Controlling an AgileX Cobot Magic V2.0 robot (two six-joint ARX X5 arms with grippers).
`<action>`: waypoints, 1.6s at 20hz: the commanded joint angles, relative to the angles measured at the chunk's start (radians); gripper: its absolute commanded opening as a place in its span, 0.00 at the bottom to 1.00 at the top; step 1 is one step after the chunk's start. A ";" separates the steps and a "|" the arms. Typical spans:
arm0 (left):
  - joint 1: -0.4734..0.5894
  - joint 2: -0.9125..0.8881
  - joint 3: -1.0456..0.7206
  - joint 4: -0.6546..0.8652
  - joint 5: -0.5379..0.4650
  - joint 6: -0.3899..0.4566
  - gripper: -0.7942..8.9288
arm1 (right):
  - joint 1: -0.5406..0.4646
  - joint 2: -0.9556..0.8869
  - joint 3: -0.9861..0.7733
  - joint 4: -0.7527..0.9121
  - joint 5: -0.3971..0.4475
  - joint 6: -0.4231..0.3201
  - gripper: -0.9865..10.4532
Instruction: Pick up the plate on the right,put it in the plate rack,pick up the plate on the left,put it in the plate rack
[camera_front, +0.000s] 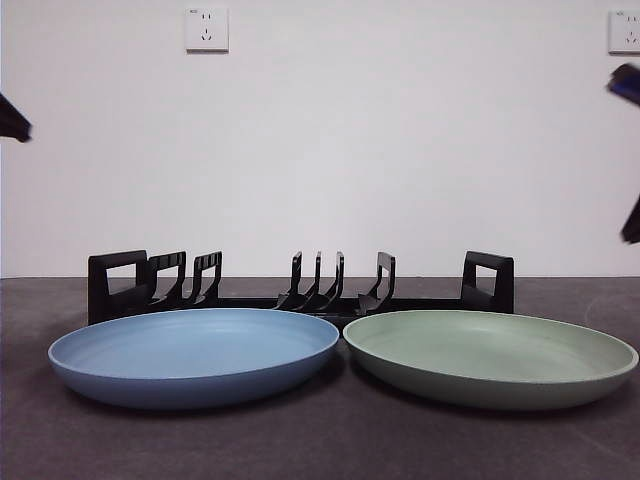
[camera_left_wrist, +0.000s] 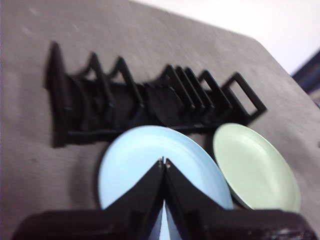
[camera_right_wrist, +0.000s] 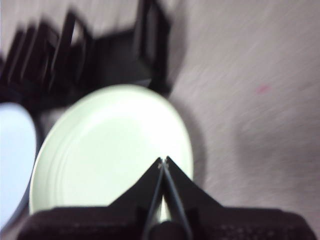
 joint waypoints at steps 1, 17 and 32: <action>0.000 0.084 0.044 -0.004 0.103 0.018 0.08 | 0.001 0.118 0.089 -0.082 -0.017 -0.091 0.09; -0.306 0.216 0.231 -0.004 -0.169 0.140 0.41 | 0.001 0.424 0.213 -0.184 -0.017 -0.164 0.25; -0.416 0.234 0.231 -0.015 -0.238 0.144 0.41 | 0.001 0.547 0.213 -0.145 -0.086 -0.156 0.08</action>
